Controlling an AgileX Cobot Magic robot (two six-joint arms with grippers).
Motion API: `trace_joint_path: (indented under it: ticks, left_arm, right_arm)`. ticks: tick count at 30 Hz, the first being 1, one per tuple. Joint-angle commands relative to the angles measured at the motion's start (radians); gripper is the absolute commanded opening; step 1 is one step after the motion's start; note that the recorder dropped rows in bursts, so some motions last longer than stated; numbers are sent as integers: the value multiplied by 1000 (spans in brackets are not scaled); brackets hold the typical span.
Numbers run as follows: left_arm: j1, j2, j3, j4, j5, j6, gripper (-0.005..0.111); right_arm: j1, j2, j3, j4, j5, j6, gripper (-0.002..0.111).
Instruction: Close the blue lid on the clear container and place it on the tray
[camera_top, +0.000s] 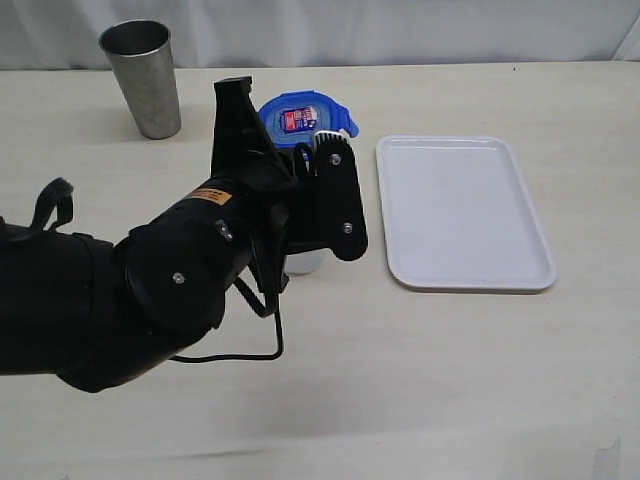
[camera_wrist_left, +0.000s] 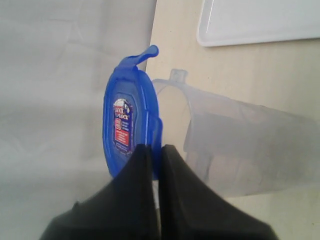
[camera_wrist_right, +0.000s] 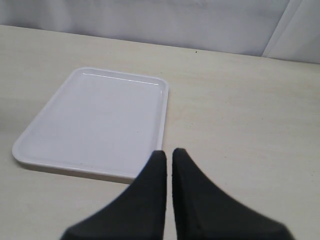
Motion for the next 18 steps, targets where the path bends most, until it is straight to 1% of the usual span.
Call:
trace_joint_path:
  ticks: [1, 8, 15, 18]
  left_arm:
    - [-2, -12, 3, -14, 9, 30, 0]
    - [-2, -66, 3, -14, 68, 30, 0]
    - [-2, -84, 3, -24, 88, 30, 0]
    - [-2, -84, 25, -13, 80, 30, 0]
  right_arm:
    - [-2, -4, 2, 6, -3, 4, 4]
    - [-2, -4, 2, 6, -3, 4, 4]
    - [-2, -4, 2, 6, -3, 4, 4]
    - [-2, -4, 2, 6, -3, 4, 4]
